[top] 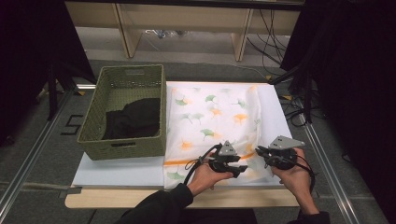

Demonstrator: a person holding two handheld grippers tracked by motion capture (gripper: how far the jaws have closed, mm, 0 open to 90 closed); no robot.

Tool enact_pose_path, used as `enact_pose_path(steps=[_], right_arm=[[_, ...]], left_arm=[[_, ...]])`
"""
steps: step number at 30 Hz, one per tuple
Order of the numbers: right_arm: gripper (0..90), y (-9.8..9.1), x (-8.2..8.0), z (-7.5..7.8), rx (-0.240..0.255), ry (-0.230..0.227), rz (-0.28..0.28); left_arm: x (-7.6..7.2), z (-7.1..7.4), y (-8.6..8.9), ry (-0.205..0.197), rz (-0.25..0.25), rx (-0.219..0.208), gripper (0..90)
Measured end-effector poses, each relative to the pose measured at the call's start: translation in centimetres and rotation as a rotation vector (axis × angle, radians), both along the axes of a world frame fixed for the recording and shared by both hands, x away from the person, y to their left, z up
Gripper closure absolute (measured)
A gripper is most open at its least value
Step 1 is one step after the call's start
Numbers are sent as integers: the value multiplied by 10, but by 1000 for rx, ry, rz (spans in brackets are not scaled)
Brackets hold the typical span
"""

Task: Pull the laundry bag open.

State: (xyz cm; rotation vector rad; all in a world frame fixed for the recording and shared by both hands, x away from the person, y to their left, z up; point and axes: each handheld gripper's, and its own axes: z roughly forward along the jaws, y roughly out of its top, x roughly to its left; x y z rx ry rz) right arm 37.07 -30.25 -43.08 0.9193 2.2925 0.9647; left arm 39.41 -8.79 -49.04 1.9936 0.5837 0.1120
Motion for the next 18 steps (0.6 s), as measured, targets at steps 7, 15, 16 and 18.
enact_pose_path(steps=[7,15,16,18], right_arm=[[849,4,-3,8,16,-22,25],[849,12,-6,12,33,-26,59],[849,14,-6,12,36,-14,63],[849,14,-6,12,34,-12,68]], left_arm=[[9,-4,-13,-40,5,-20,638],[11,-3,-23,-56,25,-37,663],[10,-3,-25,-39,31,-39,632],[11,-2,-27,-37,44,-29,648]])
